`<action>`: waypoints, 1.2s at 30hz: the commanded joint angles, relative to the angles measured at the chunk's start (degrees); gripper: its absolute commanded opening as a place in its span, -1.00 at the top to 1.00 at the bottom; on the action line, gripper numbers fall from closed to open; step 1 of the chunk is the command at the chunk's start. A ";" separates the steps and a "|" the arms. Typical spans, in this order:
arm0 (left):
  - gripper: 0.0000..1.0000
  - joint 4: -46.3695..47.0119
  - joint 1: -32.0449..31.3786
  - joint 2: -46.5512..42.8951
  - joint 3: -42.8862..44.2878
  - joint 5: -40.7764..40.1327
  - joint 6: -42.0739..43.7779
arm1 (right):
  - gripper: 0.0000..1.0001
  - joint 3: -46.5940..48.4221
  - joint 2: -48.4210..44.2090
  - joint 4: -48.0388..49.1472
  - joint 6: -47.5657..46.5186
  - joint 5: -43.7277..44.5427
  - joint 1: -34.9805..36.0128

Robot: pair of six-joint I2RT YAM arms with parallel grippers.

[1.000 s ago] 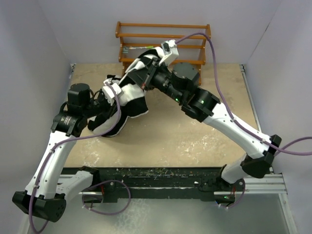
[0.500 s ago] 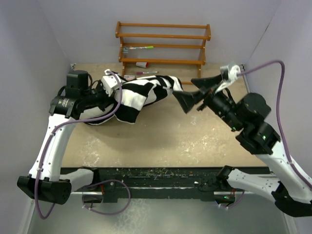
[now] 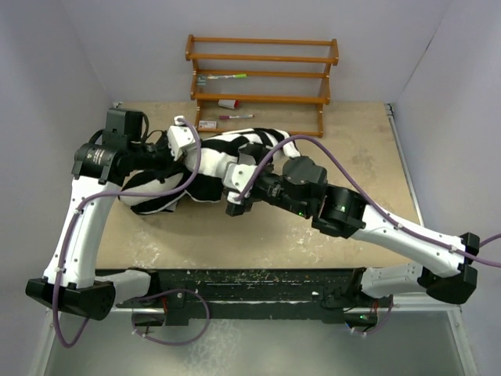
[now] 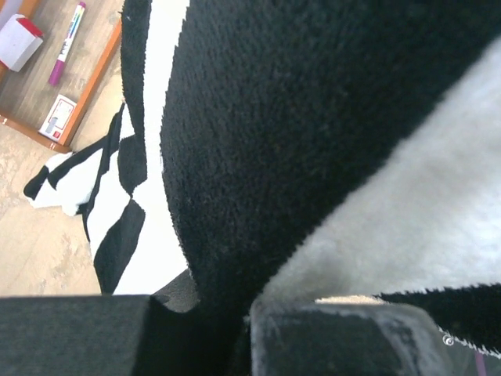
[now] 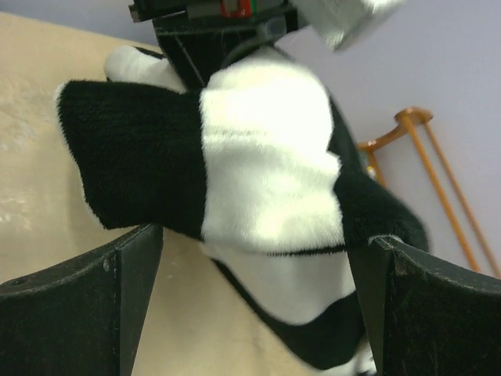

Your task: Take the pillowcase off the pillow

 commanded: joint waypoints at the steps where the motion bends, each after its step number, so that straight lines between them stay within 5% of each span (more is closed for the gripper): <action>1: 1.00 2.08 -0.45 -1.76 2.27 5.42 3.22 | -0.99 9.24 1.64 -2.05 -12.11 -0.83 1.10; 12: 1.00 -2.92 -0.52 -3.61 4.55 7.77 7.48 | -0.96 9.39 9.97 -6.72 -14.24 -7.62 0.20; 17: 1.00 -3.47 -0.47 -3.50 7.55 10.26 5.70 | -0.80 7.19 14.00 -4.12 -13.13 -7.18 -0.31; 19: 1.00 -3.08 -0.47 -3.41 9.17 10.76 4.27 | -0.45 5.00 13.14 1.93 -9.06 -8.63 -2.13; 22: 0.99 -0.18 -0.47 -4.04 10.47 9.35 0.37 | 0.68 0.81 10.17 10.45 4.81 -11.94 -7.43; 23: 0.67 1.39 -0.39 -4.53 10.53 8.51 -1.17 | 1.00 -1.52 8.61 14.02 10.76 -12.17 -9.42; 25: -0.15 3.36 -0.30 -4.86 10.75 7.38 -3.95 | 1.00 -6.18 5.31 19.84 22.35 -9.77 -13.08; 26: -0.28 4.18 -0.17 -5.01 10.74 6.88 -5.08 | 1.00 -8.28 3.63 21.14 27.56 -8.66 -15.05; 31: -0.45 5.57 0.24 -5.21 9.28 4.62 -5.79 | 1.00 -16.44 -2.90 18.39 52.52 -6.92 -26.87; 36: -0.52 8.64 0.24 -7.01 3.25 -1.52 -3.24 | 1.00 -19.34 -3.75 9.05 62.79 -12.28 -38.40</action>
